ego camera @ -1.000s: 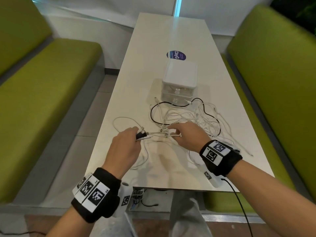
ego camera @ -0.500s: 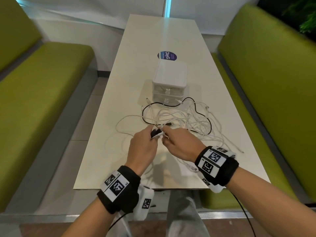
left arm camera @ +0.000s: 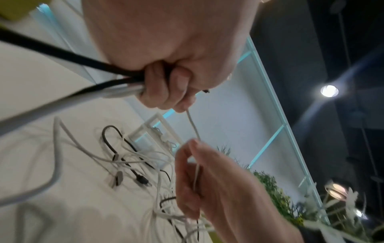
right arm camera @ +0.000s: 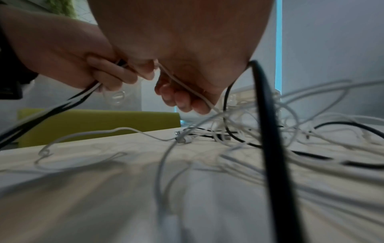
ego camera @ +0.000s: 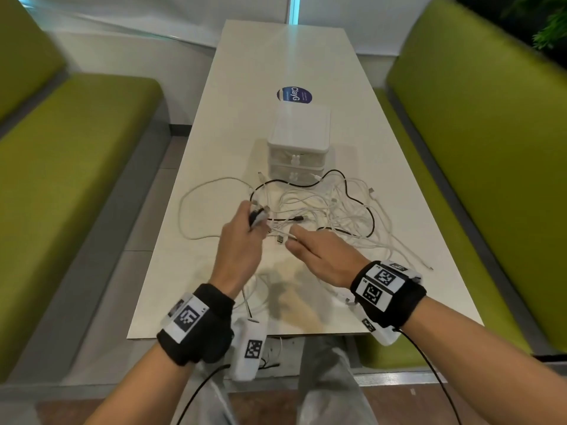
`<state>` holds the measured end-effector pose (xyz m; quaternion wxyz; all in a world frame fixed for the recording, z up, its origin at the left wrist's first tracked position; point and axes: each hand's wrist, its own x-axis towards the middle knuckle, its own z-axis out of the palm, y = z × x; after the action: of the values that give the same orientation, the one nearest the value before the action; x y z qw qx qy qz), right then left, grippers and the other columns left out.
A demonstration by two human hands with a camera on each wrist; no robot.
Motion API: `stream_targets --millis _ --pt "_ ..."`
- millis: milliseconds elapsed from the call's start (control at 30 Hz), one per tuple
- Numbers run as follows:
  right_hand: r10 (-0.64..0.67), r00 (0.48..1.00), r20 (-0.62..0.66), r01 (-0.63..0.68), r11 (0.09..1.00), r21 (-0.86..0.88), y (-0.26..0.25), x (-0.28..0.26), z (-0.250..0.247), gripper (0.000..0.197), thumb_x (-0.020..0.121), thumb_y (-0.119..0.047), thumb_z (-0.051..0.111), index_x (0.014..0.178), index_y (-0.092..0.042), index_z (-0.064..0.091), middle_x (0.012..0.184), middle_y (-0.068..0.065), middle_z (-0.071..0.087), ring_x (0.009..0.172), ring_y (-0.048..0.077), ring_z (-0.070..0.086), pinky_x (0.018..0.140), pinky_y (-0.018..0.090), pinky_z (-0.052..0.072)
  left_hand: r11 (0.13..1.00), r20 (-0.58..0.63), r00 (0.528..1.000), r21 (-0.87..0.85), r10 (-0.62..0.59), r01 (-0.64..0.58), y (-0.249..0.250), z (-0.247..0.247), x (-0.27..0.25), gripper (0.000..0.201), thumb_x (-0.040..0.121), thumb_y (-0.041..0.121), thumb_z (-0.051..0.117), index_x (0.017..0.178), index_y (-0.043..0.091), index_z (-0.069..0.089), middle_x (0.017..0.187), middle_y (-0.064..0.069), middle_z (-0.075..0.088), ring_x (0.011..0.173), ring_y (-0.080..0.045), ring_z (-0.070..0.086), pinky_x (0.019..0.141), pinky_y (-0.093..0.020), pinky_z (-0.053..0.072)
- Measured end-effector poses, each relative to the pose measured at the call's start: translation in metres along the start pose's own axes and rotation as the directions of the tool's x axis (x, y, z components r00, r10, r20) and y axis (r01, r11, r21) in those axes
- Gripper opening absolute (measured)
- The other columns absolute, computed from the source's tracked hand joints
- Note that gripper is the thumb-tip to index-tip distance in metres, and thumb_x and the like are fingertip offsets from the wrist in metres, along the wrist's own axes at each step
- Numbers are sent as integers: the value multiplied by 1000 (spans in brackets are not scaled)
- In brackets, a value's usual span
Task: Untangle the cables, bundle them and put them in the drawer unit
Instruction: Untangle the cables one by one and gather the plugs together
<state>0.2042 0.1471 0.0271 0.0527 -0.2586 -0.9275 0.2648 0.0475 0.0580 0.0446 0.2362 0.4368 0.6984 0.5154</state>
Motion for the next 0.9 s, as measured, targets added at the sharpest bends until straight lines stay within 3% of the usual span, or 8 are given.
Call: stream_targets --millis 133,200,267,400,500,600,800,900 --pt "45 996 -70 -43 999 28 16 -3 -3 29 104 -38 28 87 -19 41 69 -6 50 63 15 48 61 33 38 976 -294 956 -212 -24 -41 -1 -35 15 26 99 7 44 82 27 49 72 11 49 64 -5 43 61 -22 36" --pt "88 995 -53 -88 996 3 23 -1 -1 25 104 -33 31 88 -18 43 76 -5 54 68 17 50 64 31 36 926 -396 906 -377 -147 -14 -6 -52 22 24 102 14 43 82 27 49 70 8 46 62 -6 41 58 -23 33" --pt "128 990 -63 -129 992 -15 27 1 0 23 104 -30 32 88 -19 43 79 -4 57 71 18 52 66 32 37 930 -326 923 -360 -204 79 -12 -55 24 24 103 16 41 86 26 54 69 4 46 58 -8 40 56 -25 31" --pt "132 972 -197 -139 990 -22 25 5 -1 27 104 -32 33 88 -15 47 75 0 59 68 22 54 62 36 42 981 52 984 111 -168 161 -21 -31 7 28 102 16 42 92 24 67 70 -6 60 57 -9 48 54 -25 33" --pt "160 960 -229 -175 983 -49 20 8 1 27 104 -33 32 84 -17 42 67 -4 52 63 21 49 57 33 33 982 15 986 -86 -169 169 -13 -11 -7 36 102 23 43 76 21 68 59 -9 54 52 -11 43 55 -29 31" --pt "245 928 -280 -259 966 -15 19 12 1 29 104 -33 30 89 -16 46 73 5 60 66 27 54 60 36 41 947 -57 982 -279 -178 156 -8 -3 -15 43 104 27 42 70 4 56 50 8 41 52 -14 33 54 -33 23" --pt "192 901 -389 -193 981 38 4 15 -1 24 104 -30 34 85 -19 41 66 -2 52 63 24 49 59 36 38 980 -48 993 -176 -106 96 -2 -7 -27 35 101 16 46 71 10 61 52 3 53 51 -8 45 58 -26 32" --pt "269 856 -441 -150 946 287 -2 18 -3 26 104 -32 37 88 -18 52 67 -7 60 65 15 58 62 31 45 983 8 997 -167 -76 76 -1 -7 -33 34 102 17 45 74 8 62 54 -2 56 48 -4 45 56 -21 32"
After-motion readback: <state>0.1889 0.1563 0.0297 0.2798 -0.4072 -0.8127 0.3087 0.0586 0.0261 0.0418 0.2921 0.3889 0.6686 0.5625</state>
